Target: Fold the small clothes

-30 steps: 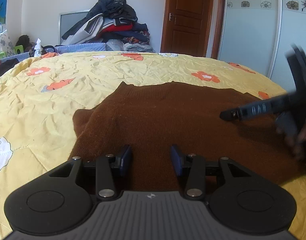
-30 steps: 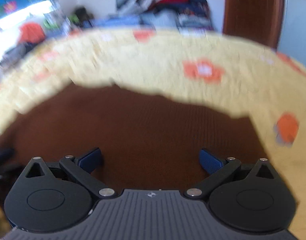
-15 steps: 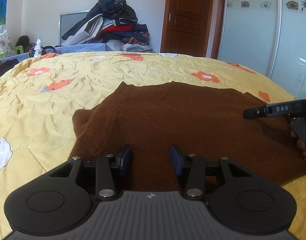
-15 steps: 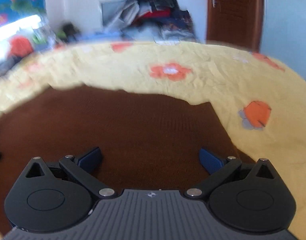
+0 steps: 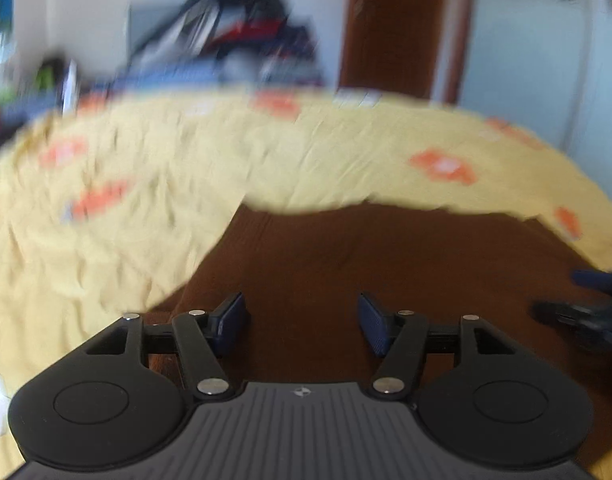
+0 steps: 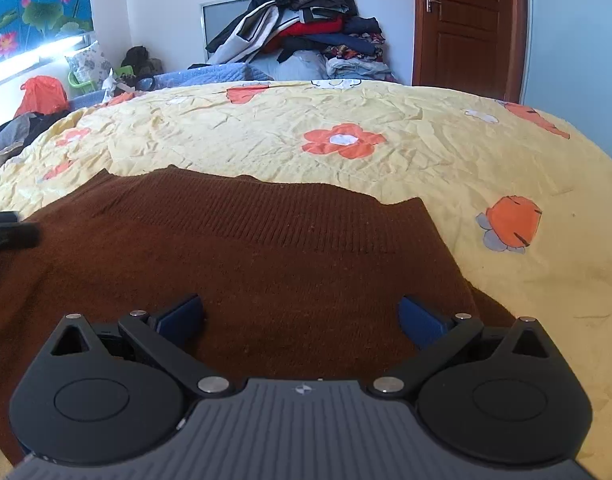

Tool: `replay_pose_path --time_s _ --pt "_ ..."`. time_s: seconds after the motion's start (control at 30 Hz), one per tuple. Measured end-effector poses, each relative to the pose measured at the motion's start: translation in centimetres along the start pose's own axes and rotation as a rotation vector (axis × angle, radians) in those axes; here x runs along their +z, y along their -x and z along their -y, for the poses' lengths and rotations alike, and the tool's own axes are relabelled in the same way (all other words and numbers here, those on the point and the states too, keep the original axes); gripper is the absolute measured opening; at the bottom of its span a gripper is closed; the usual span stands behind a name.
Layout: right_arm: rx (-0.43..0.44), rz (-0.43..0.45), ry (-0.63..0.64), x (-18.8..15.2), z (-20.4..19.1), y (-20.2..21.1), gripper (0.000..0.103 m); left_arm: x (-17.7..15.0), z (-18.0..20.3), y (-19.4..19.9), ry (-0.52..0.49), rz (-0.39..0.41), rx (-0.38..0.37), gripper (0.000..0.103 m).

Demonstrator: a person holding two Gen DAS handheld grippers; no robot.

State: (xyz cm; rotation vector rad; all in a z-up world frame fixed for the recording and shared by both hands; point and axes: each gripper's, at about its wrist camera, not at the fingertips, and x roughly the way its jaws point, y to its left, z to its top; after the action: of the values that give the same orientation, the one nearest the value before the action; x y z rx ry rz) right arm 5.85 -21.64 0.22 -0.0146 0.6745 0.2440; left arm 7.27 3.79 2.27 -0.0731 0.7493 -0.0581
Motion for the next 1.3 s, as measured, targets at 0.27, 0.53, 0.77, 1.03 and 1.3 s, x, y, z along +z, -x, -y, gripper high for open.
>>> replay_pose_path --time_s 0.27,0.53,0.77,1.03,1.3 --pt "0.028 -0.001 -0.04 0.3 0.6 0.4 0.103 -0.1 -0.5 -0.2 -0.044 0.068 0.067 0.07" --pt "0.029 -0.003 -0.107 5.8 1.8 -2.3 0.103 3.1 1.7 -5.0 -0.119 0.019 0.033 0.074" --pt "-0.016 -0.017 -0.025 4.0 1.7 -4.6 0.103 2.9 -0.1 -5.7 -0.06 0.036 -0.001 0.087" --pt "-0.004 0.0 -0.053 3.9 2.3 -4.5 0.103 -3.5 -4.0 4.6 0.223 0.192 -0.024 0.088" --pt "0.034 0.026 -0.111 3.9 3.2 -4.2 0.103 -12.8 -7.9 12.2 0.567 0.148 -0.085 0.088"
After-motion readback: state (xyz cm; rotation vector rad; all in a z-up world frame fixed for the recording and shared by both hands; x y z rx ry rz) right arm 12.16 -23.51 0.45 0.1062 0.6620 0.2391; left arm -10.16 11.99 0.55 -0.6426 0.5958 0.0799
